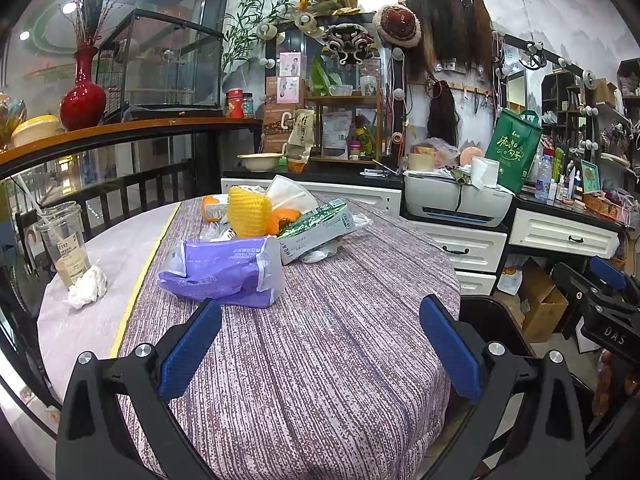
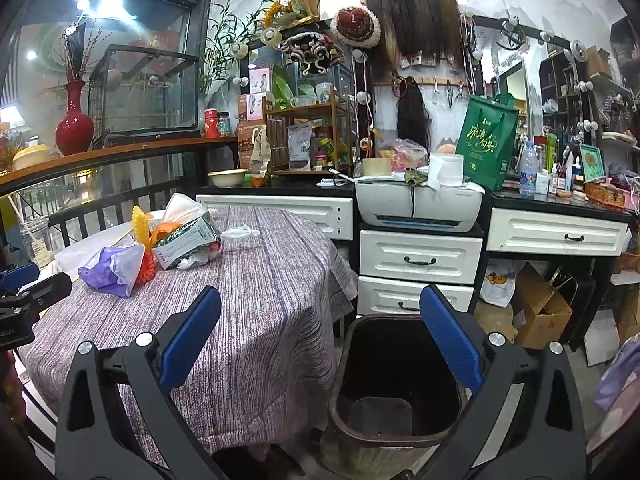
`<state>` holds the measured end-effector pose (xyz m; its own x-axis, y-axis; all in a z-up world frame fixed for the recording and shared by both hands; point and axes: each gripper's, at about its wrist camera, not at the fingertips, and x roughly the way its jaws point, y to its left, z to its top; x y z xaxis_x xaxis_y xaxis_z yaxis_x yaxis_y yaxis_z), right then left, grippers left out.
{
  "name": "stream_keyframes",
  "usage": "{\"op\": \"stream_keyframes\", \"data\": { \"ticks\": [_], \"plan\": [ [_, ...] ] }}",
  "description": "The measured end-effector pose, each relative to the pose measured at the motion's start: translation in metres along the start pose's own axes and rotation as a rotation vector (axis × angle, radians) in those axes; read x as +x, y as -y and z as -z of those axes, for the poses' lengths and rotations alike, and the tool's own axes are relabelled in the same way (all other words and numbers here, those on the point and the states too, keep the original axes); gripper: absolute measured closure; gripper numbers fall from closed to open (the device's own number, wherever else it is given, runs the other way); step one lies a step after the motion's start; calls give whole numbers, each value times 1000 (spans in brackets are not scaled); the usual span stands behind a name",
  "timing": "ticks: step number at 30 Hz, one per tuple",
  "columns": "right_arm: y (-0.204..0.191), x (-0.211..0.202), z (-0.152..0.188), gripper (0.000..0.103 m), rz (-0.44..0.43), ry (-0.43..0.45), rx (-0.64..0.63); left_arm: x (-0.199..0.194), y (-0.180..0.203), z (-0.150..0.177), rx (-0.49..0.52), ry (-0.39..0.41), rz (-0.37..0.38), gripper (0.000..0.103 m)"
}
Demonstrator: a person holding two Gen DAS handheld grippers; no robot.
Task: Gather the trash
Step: 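Grasp the purple tissue packet with the left gripper while the right grasps the yellow foam net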
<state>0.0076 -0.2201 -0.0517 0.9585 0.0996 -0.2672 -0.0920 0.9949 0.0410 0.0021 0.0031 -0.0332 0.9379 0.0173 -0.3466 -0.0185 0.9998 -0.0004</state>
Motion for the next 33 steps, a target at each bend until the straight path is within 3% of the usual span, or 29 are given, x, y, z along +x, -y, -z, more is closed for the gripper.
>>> {"op": "stream_keyframes", "data": {
  "ticks": [4, 11, 15, 18, 23, 28, 31, 33],
  "plan": [
    [-6, 14, 1, 5, -35, -82, -9, 5, -5, -2, -6, -38, -15, 5],
    [-40, 61, -2, 5, -185, -245, -103, 35, -33, -10, -28, -197, -27, 5],
    [-66, 92, -15, 5, -296, -293, -113, 50, -66, -21, -48, -250, -50, 5],
    [-82, 115, -26, 5, -322, -300, -117, 67, -83, -30, -41, -310, -51, 5],
    [-108, 149, -46, 5, -381, -334, -116, 92, -77, -45, 35, -361, 3, 6],
    [-113, 166, -61, 5, -352, -311, -115, 118, -55, -51, 128, -394, 40, 15],
    [-108, 168, -61, 5, -337, -307, -109, 132, -47, -55, 169, -395, -6, 16],
    [-105, 169, -59, 5, -335, -316, -104, 143, -47, -55, 167, -415, -21, 24]
  ]
}}
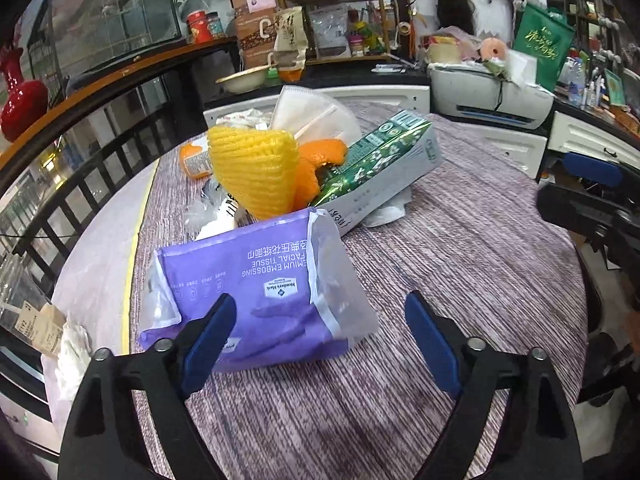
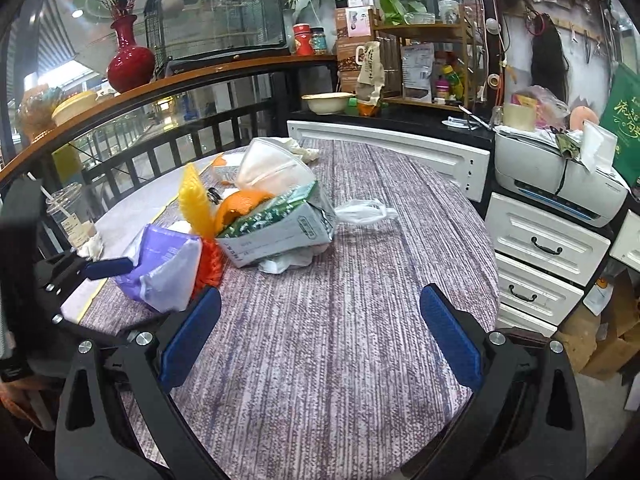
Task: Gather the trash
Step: 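Grasp the purple tissue packet with the left gripper while the right grasps the yellow foam net, then carry both items to the black bin and open both grippers over it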
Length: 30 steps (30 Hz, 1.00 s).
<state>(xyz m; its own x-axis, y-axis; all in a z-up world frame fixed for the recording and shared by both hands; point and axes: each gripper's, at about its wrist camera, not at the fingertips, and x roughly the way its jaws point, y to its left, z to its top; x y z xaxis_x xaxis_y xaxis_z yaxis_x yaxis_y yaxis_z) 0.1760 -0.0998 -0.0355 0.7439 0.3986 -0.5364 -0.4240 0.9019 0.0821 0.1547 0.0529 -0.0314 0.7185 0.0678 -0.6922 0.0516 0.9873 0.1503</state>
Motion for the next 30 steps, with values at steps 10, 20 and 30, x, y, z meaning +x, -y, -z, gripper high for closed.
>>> {"op": "stream_keyframes", "data": {
  "ticks": [10, 20, 30],
  "plan": [
    [-5, 4, -6, 6, -42, 6, -38, -11, -5, 5, -59, 29, -18, 66],
    [-65, 37, -40, 11, -238, -49, -133, -78, -30, 14, -184, 235, -59, 72],
    [-126, 101, -65, 43, -247, -112, -185, -98, -36, 19, -234, 308, -22, 73]
  ]
}}
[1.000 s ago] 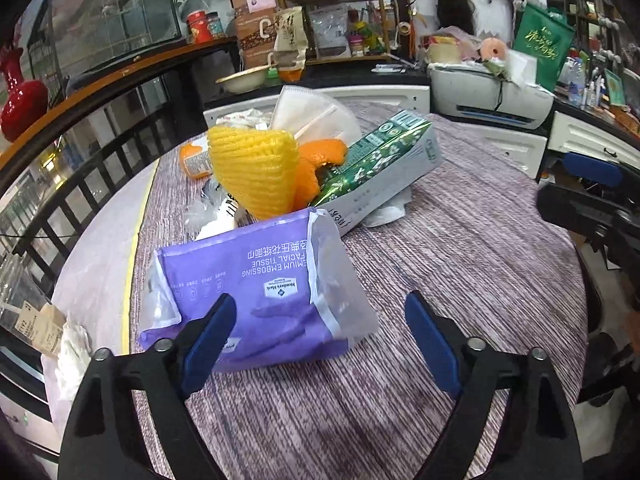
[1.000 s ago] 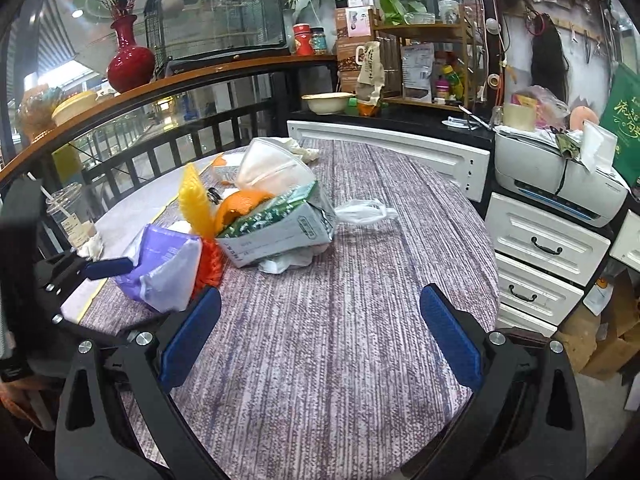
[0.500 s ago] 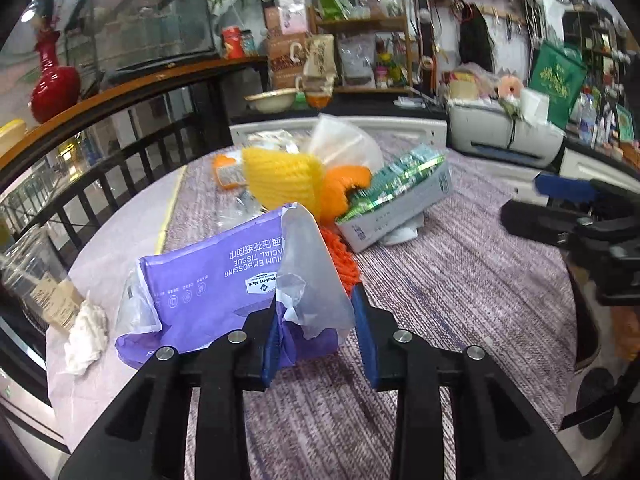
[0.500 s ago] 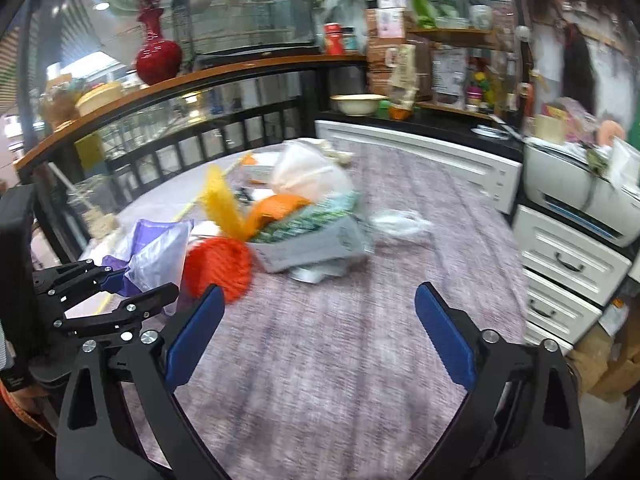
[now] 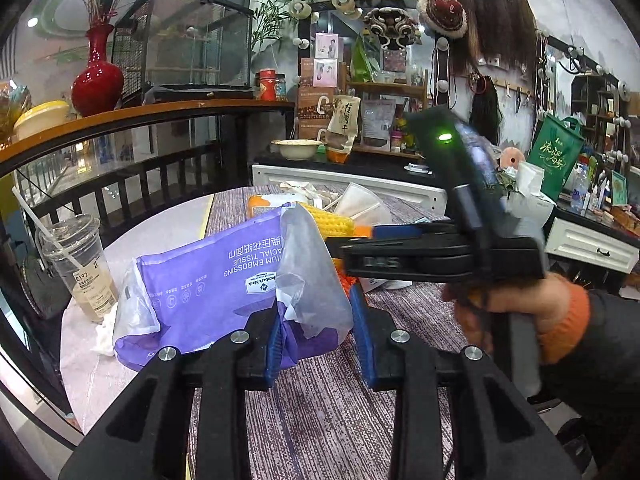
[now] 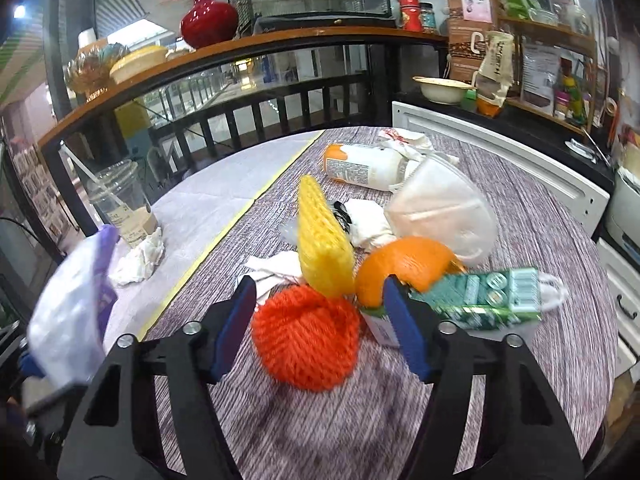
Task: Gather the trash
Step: 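Carry both items to the black bin and open both grippers over it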
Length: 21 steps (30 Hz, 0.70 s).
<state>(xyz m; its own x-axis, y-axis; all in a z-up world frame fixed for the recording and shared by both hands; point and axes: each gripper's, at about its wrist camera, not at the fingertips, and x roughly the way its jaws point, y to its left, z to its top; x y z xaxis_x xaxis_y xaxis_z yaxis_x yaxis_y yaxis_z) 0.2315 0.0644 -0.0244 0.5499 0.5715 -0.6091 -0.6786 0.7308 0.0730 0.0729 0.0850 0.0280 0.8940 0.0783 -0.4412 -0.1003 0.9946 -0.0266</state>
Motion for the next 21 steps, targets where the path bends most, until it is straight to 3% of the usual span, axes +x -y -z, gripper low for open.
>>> {"op": "stream_keyframes", "data": {
  "ticks": [2, 4, 12, 21],
  "plan": [
    [-1, 12, -3, 55, 11, -11, 1, 1, -2, 1, -7, 3, 7, 73],
    [0, 22, -4, 85, -1, -25, 5, 1, -2, 3, -6, 3, 10, 73],
    [2, -13, 1, 87, -68, 69, 13, -3, -4, 4, 2, 23, 14, 73],
    [20, -92, 16, 87, -45, 168, -5, -16, 23, -12, 58, 77, 63, 73]
  ]
}}
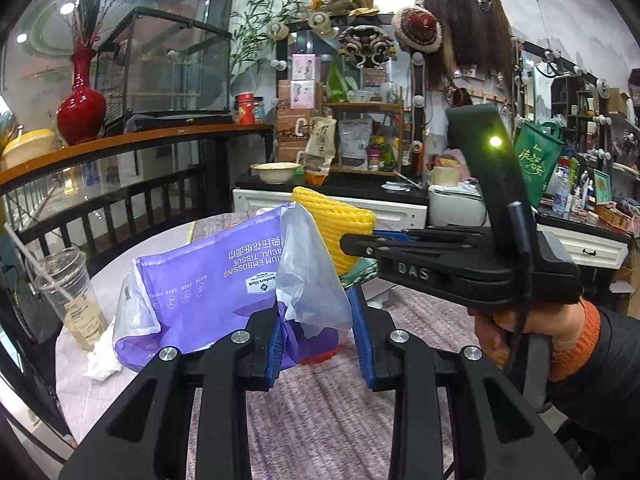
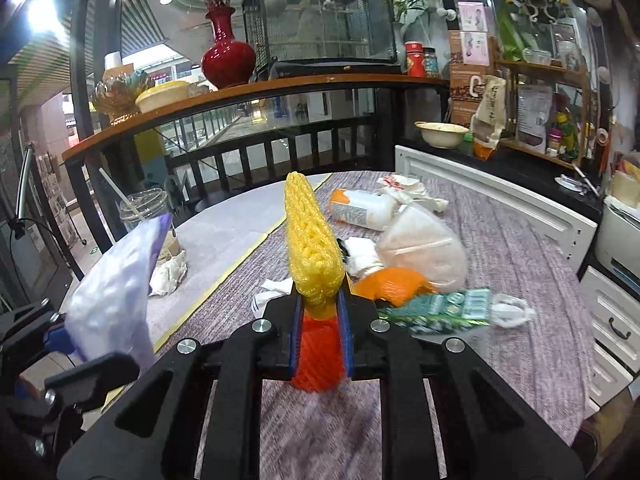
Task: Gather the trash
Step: 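Carry both items to the black bin and open both grippers over it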
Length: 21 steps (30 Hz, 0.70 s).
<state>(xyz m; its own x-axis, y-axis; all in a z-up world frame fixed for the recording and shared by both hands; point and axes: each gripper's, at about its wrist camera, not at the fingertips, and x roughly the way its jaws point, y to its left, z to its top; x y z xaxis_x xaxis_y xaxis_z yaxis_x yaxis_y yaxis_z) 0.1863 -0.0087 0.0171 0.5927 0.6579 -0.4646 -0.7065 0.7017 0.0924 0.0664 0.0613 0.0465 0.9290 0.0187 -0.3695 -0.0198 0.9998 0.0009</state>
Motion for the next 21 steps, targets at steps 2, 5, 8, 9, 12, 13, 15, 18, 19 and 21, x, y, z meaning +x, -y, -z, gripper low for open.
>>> {"op": "stream_keyframes", "data": {
  "ticks": [2, 5, 8, 9, 12, 13, 15, 18, 19, 21],
  "plan": [
    [12, -22, 6, 87, 8, 8, 11, 2, 12, -8, 9, 2, 37, 73],
    [33, -57, 19, 87, 39, 29, 23, 8, 32, -17, 26, 4, 93, 73],
    [64, -92, 35, 87, 94, 48, 66, 15, 58, -25, 44, 5, 157, 73],
    [74, -101, 40, 87, 116, 53, 83, 17, 66, -25, 48, 6, 175, 73],
    [116, -130, 65, 87, 217, 53, 145, 28, 102, -34, 77, -2, 255, 73],
    [131, -138, 74, 87, 257, 48, 173, 31, 113, -34, 84, -3, 275, 73],
    [159, -151, 95, 87, 327, 22, 234, 38, 138, -36, 97, -14, 330, 73],
    [200, -161, 133, 87, 436, -33, 313, 49, 168, -35, 99, -44, 410, 73],
    [209, -161, 145, 87, 464, -53, 333, 55, 181, -35, 99, -67, 449, 73],
    [227, -158, 168, 87, 515, -102, 379, 65, 201, -32, 101, -112, 504, 73]
  ]
}}
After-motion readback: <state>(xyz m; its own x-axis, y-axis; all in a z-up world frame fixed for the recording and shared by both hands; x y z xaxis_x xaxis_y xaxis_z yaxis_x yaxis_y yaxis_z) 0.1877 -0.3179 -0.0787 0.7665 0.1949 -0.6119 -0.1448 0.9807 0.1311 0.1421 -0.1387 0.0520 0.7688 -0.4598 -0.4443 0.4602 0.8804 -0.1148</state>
